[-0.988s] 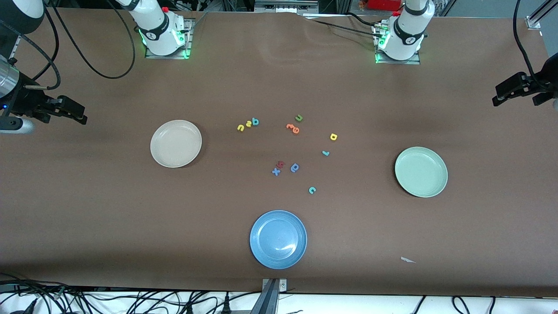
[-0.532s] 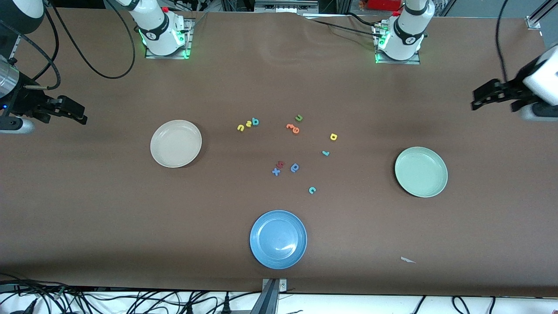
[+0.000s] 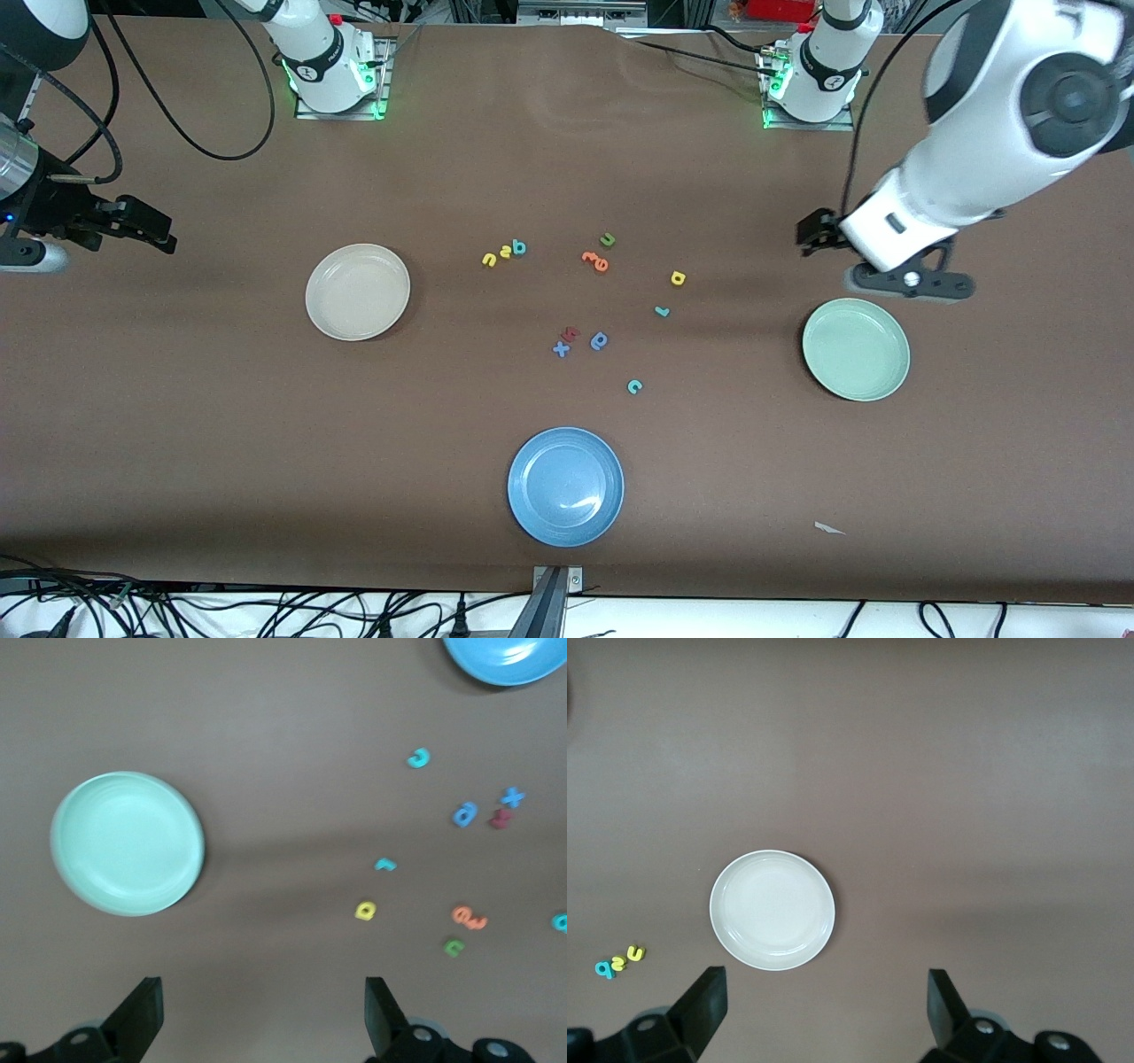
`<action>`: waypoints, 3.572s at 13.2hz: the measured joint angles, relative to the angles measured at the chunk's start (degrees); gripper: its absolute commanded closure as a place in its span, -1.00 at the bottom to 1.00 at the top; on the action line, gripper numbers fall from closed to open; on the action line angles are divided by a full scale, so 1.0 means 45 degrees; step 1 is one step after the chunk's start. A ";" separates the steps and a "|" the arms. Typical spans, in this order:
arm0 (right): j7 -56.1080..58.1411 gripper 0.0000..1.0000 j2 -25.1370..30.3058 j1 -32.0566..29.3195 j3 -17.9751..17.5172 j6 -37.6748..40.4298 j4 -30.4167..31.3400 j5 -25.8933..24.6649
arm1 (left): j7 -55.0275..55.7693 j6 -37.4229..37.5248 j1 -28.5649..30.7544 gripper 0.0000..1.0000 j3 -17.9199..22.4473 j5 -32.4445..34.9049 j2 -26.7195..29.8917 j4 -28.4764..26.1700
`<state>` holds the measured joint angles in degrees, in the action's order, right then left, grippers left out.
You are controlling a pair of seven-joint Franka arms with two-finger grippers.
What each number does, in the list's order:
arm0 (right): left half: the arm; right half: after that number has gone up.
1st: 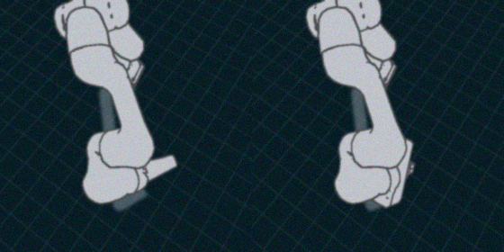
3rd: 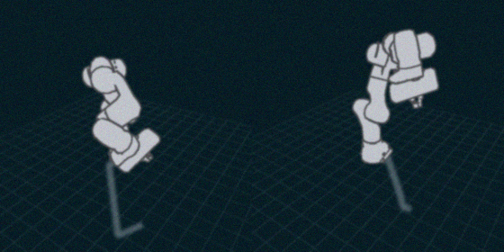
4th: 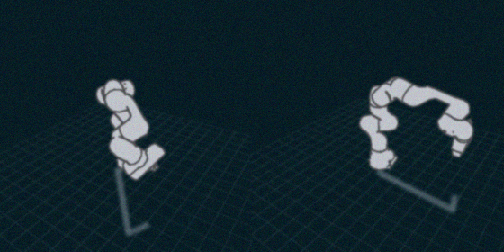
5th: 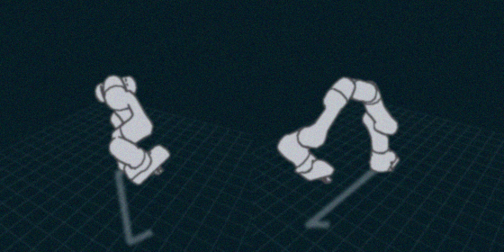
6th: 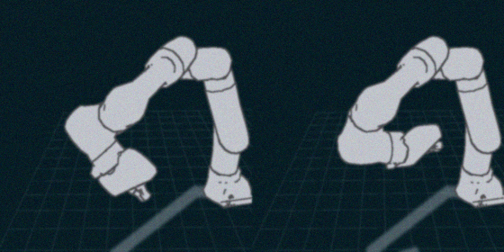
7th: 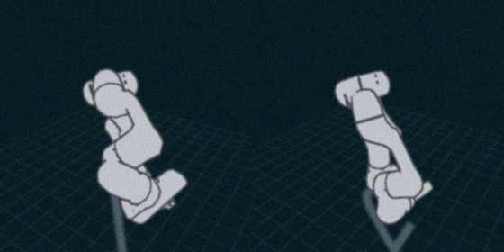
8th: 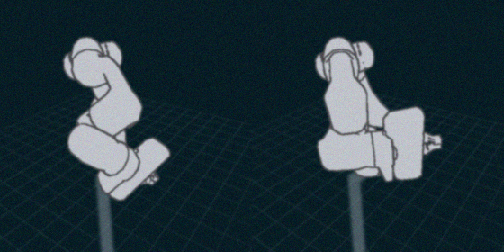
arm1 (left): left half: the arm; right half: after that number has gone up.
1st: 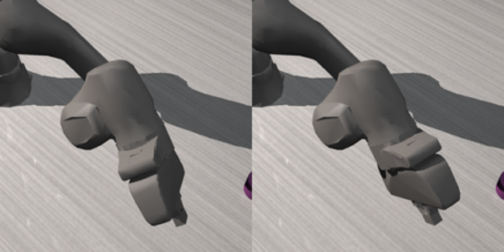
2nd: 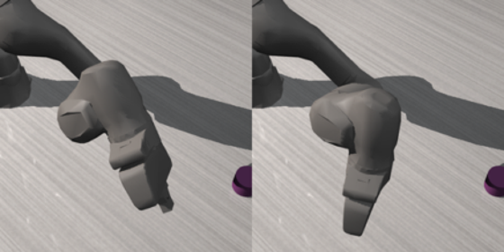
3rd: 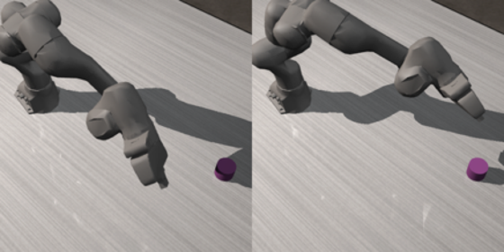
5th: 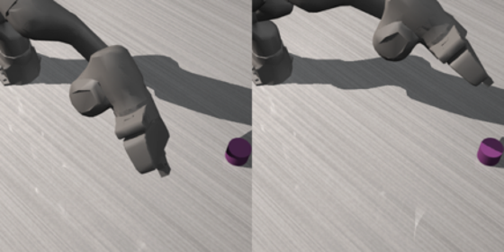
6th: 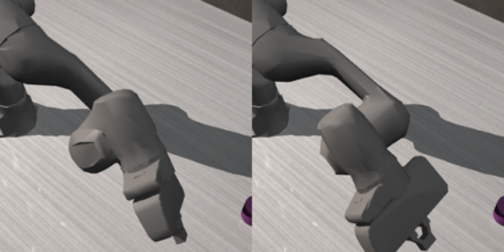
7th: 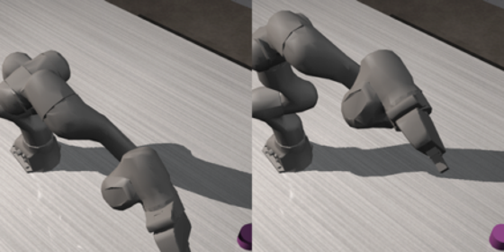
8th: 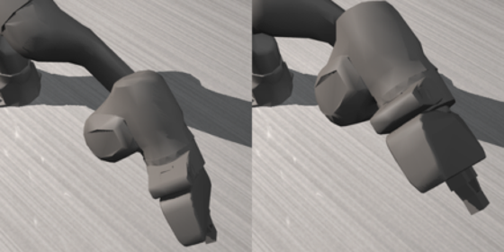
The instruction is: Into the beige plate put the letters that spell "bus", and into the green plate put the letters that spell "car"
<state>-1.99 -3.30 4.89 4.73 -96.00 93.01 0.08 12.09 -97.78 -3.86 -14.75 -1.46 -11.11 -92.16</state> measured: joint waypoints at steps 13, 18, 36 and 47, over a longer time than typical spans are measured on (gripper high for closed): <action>-0.0772 -1.00 -0.0953 0.1108 -0.0214 0.0291 0.0123 0.0031 | 0.4314 -0.8621 -0.2245 -0.91 -0.0787 0.2785 -0.1939 -0.5693; -0.2587 -1.00 -0.2139 0.2811 -0.0731 -0.0689 0.0525 0.0458 | 0.4737 -1.1294 -0.2397 -0.89 -0.0740 0.3818 -0.3165 -0.6922; -1.0919 -0.99 -0.4553 0.0859 -0.7398 -1.2356 0.8159 -0.2314 | 0.5525 -1.2205 -0.2427 0.00 -0.0761 0.3819 -0.3171 -0.8174; -1.1573 -0.96 -0.5546 0.1140 -0.6654 -1.3341 0.8106 -0.4238 | 0.5738 -1.2230 -0.2599 0.62 -0.0736 0.3819 -0.3293 -0.8157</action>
<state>-54.06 -28.26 10.02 -25.21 -156.03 129.48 -18.99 37.91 -152.81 -15.55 -18.06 15.73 -25.93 -128.87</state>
